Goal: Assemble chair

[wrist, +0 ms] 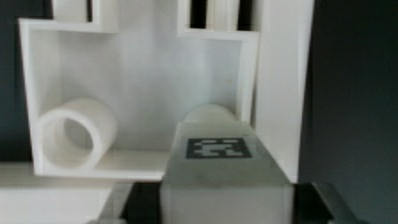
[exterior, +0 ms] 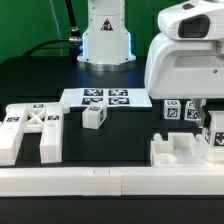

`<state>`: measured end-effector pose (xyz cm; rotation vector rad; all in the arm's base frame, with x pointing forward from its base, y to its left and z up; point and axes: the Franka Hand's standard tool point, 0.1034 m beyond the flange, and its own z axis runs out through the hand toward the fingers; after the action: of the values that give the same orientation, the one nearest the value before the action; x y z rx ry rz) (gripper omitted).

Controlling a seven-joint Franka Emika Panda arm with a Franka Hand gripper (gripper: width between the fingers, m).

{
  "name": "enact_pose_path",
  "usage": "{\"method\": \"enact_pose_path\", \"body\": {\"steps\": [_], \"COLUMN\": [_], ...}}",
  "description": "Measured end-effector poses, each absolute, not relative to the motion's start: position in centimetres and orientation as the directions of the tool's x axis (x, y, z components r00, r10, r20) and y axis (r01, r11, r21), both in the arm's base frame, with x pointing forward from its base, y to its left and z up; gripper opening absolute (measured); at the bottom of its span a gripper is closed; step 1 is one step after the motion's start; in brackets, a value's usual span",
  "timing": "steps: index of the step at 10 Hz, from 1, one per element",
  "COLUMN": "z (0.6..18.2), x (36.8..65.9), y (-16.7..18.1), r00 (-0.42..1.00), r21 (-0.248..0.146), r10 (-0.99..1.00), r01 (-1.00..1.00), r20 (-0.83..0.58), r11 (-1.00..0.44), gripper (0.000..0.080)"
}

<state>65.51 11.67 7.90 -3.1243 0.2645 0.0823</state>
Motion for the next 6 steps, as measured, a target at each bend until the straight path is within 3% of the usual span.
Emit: {"method": "enact_pose_path", "body": {"steps": [2,6], "z": [7.9,7.8], "x": [65.46,65.4], "y": [11.84,12.08], "r00": [0.935,0.707], "r21": [0.0,-0.013], "r10": [-0.349,-0.701], "r01": [-0.35,-0.705], "r20": [-0.058,-0.097], "r11": [-0.937,-0.709], "gripper": [0.0288,0.0289]}}
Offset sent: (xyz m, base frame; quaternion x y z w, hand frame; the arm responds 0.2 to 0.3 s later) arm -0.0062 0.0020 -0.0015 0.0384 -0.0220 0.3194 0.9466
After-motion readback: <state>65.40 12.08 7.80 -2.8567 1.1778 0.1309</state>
